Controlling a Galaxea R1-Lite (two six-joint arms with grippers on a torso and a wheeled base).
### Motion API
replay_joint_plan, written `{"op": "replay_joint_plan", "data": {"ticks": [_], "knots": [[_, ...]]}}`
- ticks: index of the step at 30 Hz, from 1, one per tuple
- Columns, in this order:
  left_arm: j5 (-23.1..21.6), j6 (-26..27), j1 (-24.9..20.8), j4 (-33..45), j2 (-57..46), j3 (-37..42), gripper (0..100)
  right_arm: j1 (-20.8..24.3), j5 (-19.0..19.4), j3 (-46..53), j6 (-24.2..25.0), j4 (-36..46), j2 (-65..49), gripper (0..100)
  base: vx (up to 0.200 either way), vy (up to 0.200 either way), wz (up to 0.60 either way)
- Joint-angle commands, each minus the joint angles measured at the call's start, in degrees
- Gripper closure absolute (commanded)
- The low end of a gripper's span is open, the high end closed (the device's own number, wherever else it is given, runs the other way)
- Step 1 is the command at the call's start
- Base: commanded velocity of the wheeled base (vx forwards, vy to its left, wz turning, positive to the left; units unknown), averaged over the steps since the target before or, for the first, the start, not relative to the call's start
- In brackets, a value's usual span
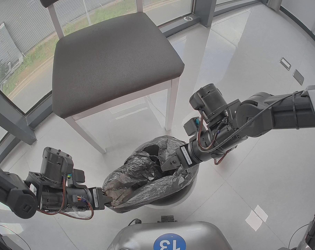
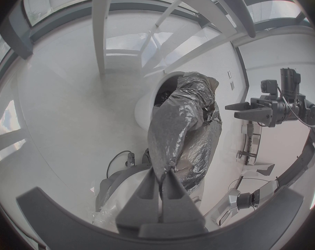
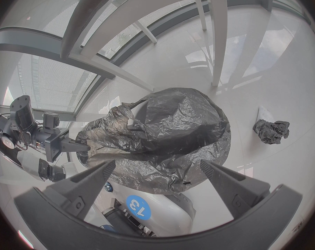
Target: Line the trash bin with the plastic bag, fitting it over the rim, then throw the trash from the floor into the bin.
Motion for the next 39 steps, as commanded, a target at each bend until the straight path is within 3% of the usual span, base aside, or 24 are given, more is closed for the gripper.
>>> {"op": "replay_joint_plan", "data": {"ticks": [1,9,16,21,36,37,39], "knots": [[0.1,0.8,-1.7,-0.1,1.3,-0.9,100,-0.2,-0.1,-0.1,0.0,0.0,-0.1,0,0.000,0.000,0.00],[0.1,2.2,-3.3,-0.1,7.1,-4.7,100,-0.3,-0.1,-0.1,-0.1,0.0,0.1,0,0.000,0.000,0.00],[0.1,8.1,-3.8,0.0,12.6,-7.0,100,-0.2,-0.1,-0.1,-1.3,-0.2,0.5,0,0.000,0.000,0.00],[0.4,8.7,-3.7,0.1,15.1,-10.2,100,-0.2,-0.1,-0.2,-1.4,-0.2,0.5,0,0.000,0.000,0.00],[0.8,9.5,-5.4,0.2,15.9,-9.6,100,-0.3,-0.1,-0.6,-1.5,-0.3,1.3,0,0.000,0.000,0.00],[0.8,9.5,-5.4,0.2,15.8,-9.6,0,-0.3,-0.1,-0.6,-1.5,-0.3,1.4,0,0.000,0.000,0.00],[0.8,9.5,-5.3,0.1,15.4,-9.2,0,-0.4,-0.1,-0.6,-1.5,-0.3,1.4,0,0.000,0.000,0.00]]}}
